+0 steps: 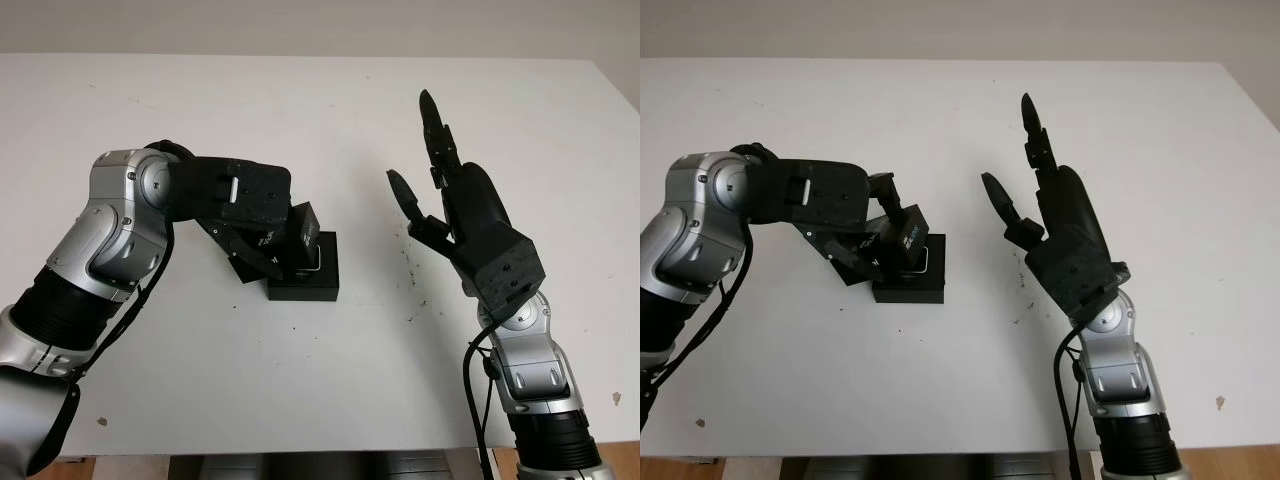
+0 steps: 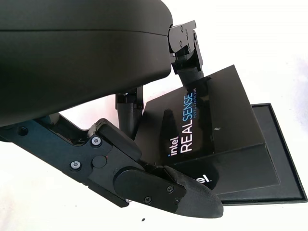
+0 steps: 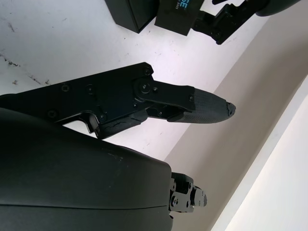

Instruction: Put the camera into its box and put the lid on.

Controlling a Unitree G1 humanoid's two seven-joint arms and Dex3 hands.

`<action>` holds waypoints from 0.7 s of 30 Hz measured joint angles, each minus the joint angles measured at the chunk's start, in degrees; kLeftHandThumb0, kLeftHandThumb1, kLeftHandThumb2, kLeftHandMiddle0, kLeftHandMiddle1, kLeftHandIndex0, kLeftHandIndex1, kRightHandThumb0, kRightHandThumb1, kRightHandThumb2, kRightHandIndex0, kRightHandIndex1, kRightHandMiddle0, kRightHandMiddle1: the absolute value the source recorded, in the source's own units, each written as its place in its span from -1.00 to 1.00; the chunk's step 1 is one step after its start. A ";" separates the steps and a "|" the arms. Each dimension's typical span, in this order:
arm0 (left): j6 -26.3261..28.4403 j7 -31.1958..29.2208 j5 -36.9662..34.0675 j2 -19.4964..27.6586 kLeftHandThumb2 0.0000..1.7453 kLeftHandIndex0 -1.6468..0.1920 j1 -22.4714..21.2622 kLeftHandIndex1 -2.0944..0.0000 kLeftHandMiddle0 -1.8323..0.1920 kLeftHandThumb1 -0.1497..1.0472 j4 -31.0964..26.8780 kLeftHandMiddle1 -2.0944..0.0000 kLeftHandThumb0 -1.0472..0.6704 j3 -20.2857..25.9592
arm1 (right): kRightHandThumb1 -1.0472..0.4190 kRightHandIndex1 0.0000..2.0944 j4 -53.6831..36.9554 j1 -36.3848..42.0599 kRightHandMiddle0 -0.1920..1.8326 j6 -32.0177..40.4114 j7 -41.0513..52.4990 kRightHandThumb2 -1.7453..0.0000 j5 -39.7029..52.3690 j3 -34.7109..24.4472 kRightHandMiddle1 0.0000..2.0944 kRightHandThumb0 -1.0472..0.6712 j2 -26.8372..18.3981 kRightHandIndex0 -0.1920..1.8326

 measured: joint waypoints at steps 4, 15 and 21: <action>-0.53 0.68 -0.63 -0.48 -0.50 0.71 0.47 -0.59 0.58 1.00 0.38 -0.67 -0.12 0.00 | -1.00 -0.95 0.01 0.00 -0.89 -0.01 -0.40 0.37 0.36 0.00 -0.95 -0.63 0.53 -0.88; -1.27 2.10 -1.80 -1.53 -0.48 0.67 1.01 -0.58 0.51 1.00 1.49 -0.64 -0.11 -0.02 | -1.00 -0.95 0.05 0.00 -0.90 -0.38 -0.47 0.38 1.15 -0.02 -0.95 -0.62 1.04 -0.89; -1.07 2.39 -1.84 -2.82 -0.47 0.67 1.35 -0.48 0.50 1.00 1.33 -0.57 -0.15 -0.17 | -1.00 -0.96 0.56 0.02 -0.92 -0.97 0.18 0.39 2.84 -0.09 -0.95 -0.60 1.06 -0.92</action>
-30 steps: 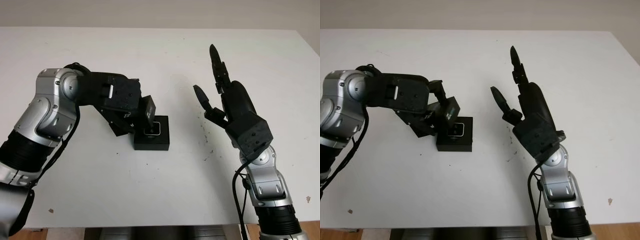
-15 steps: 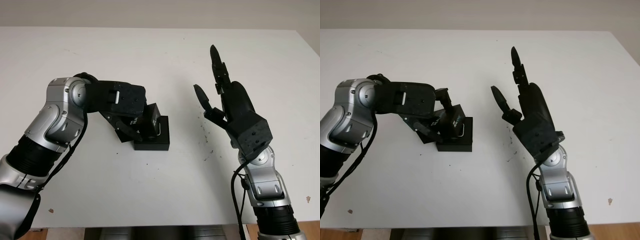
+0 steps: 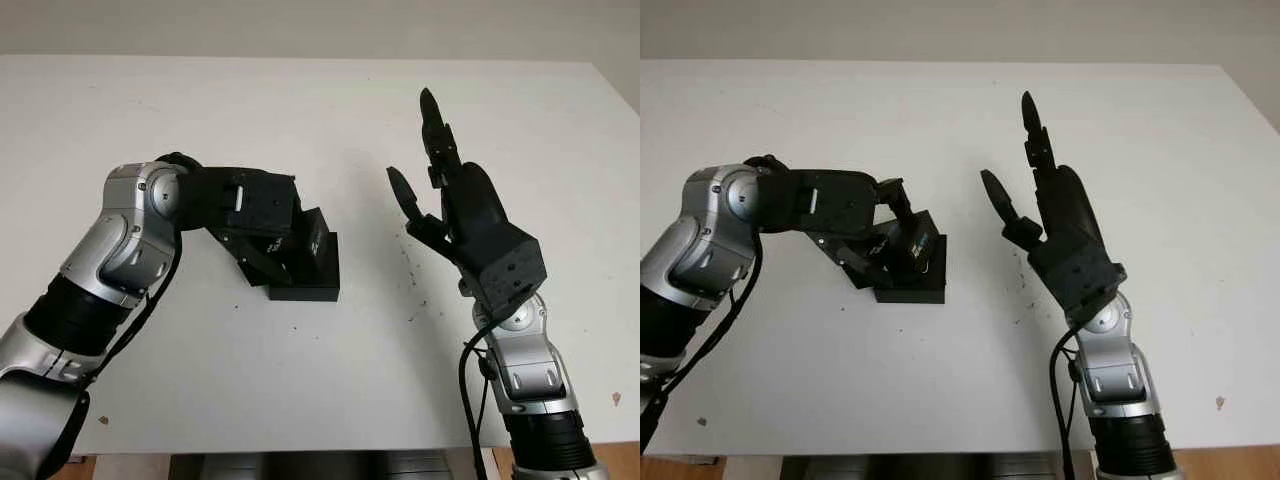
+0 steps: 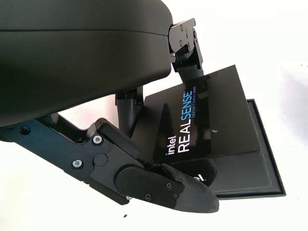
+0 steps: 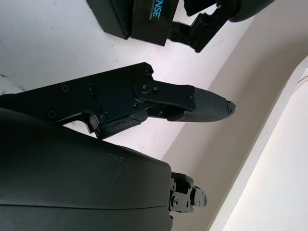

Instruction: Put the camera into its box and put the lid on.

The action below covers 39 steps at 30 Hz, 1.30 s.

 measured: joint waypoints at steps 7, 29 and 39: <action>1.92 -0.22 -0.02 -0.26 -0.48 0.62 0.96 -0.54 0.47 1.00 -1.77 -0.63 -0.15 0.01 | -1.00 -0.96 0.00 0.21 -0.93 -0.01 -0.04 0.40 0.05 0.00 -0.96 -0.60 0.01 -0.92; 17.45 -7.75 -1.95 3.91 -0.57 0.99 2.89 0.80 0.98 1.00 -19.02 0.65 -0.30 -2.02 | -1.00 -0.96 0.38 0.64 -0.95 -0.51 0.89 0.41 2.05 -0.01 -0.96 -0.59 0.06 -0.95; 19.39 -9.27 -5.95 5.53 -0.57 1.00 4.00 1.00 1.00 1.00 -20.10 1.00 -0.33 -3.82 | -1.00 -0.96 0.52 0.64 -0.96 -0.47 1.13 0.41 2.56 0.03 -0.95 -0.60 0.25 -0.97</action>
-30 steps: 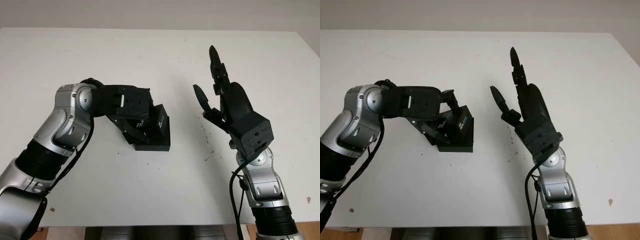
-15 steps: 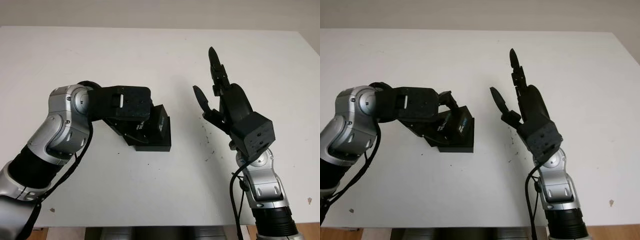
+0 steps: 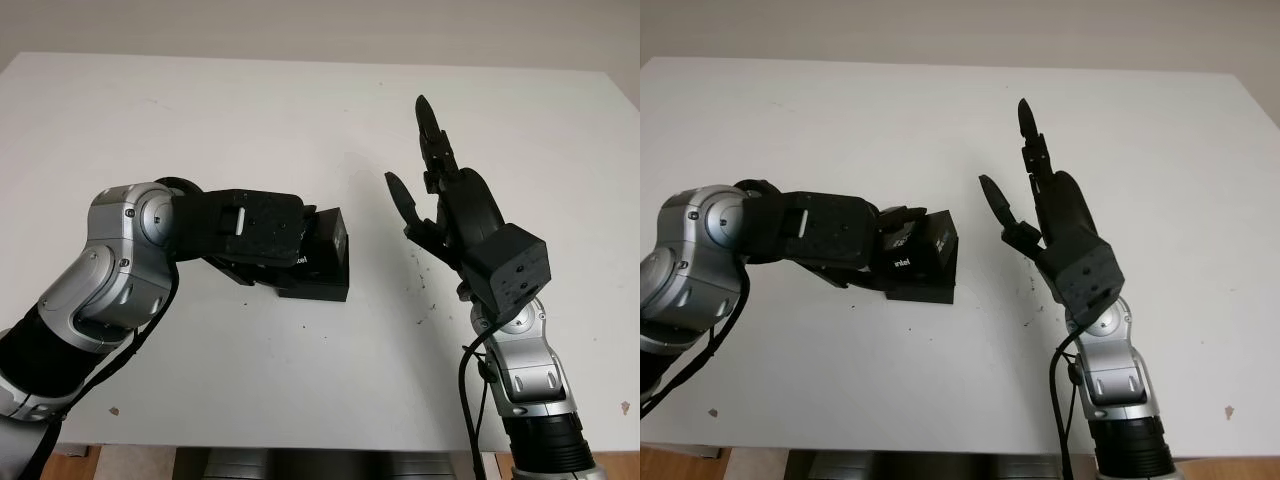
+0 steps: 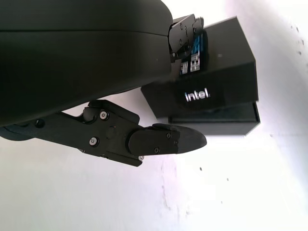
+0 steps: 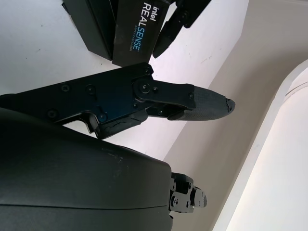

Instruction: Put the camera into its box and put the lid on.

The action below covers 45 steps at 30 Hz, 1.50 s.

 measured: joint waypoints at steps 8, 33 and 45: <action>1.89 0.03 -1.49 0.48 -0.59 1.00 -0.08 1.00 1.00 1.00 -0.67 1.00 -0.33 -0.16 | -1.00 -0.96 0.07 0.00 -0.96 0.02 0.13 0.42 0.11 -0.02 -0.95 -0.60 0.01 -0.96; 7.21 -3.10 -12.41 8.79 -0.52 1.00 -3.14 1.00 1.00 1.00 -8.85 1.00 -0.37 0.43 | -1.00 -0.95 0.31 0.00 -0.96 0.38 0.31 0.42 -0.02 -0.04 -0.95 -0.61 -0.01 -0.96; 2.07 -1.31 -14.85 11.02 -0.53 1.00 -2.83 1.00 0.85 1.00 -7.86 0.91 -0.36 0.77 | -1.00 -0.95 0.33 0.00 -0.96 0.36 0.65 0.42 0.20 -0.08 -0.95 -0.60 -0.02 -0.97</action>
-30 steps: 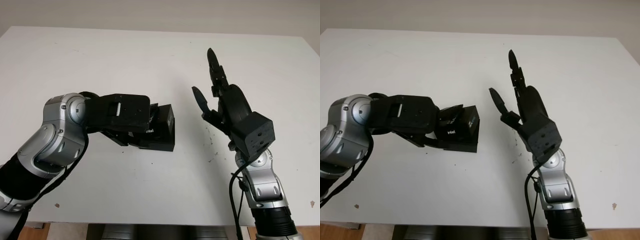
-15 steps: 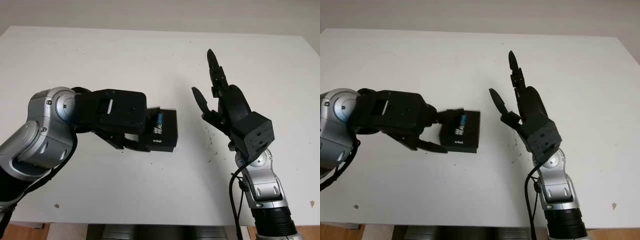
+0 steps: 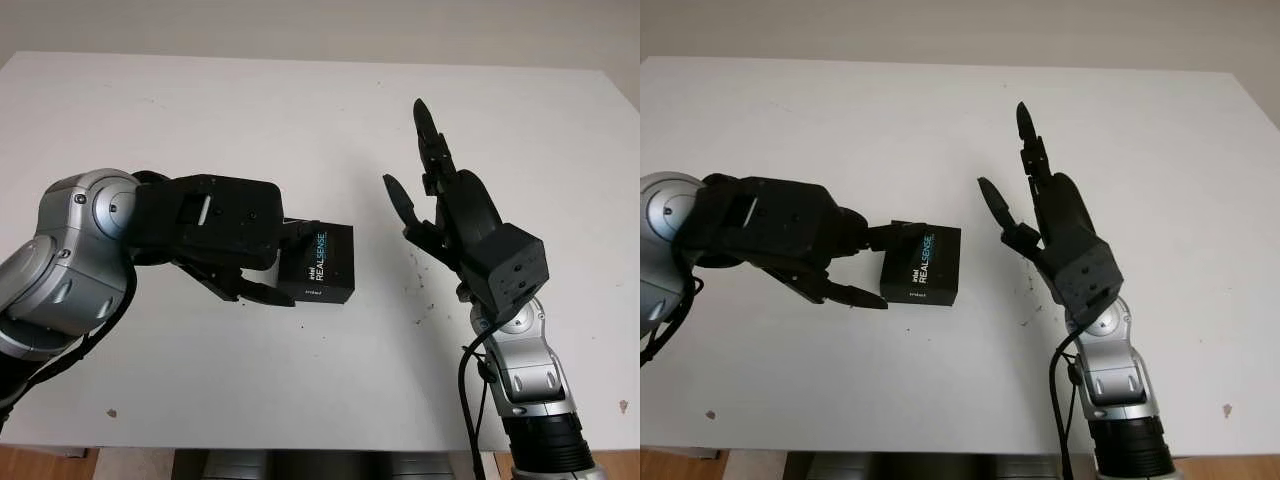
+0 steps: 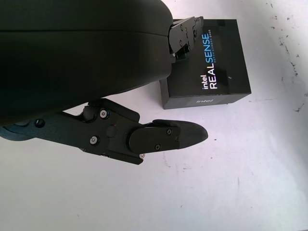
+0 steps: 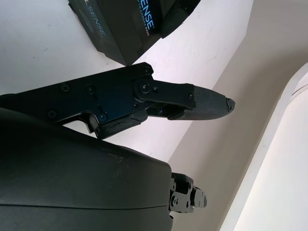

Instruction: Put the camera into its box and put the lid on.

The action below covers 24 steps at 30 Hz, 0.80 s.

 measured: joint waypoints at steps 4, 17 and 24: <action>-3.88 1.75 0.03 0.41 -0.52 1.00 1.22 1.00 0.99 1.00 0.85 0.99 -0.37 0.58 | -1.00 -0.95 0.00 0.00 -0.96 0.01 0.05 0.43 0.05 -0.08 -0.95 -0.61 0.00 -0.97; -42.97 11.26 17.21 4.14 -0.30 0.82 3.49 0.92 0.82 1.00 10.38 0.91 -0.57 1.05 | -1.00 -0.95 0.02 -0.01 -0.95 -0.41 0.13 0.43 0.30 -0.53 -0.95 -0.59 -0.02 -0.96; -52.37 15.03 25.14 4.89 -0.44 0.59 3.59 0.82 0.18 1.00 12.54 -0.88 -0.55 4.10 | -1.00 -0.94 0.03 -0.01 -0.95 -0.85 0.63 0.43 0.40 -1.13 -0.95 -0.58 -0.29 -0.95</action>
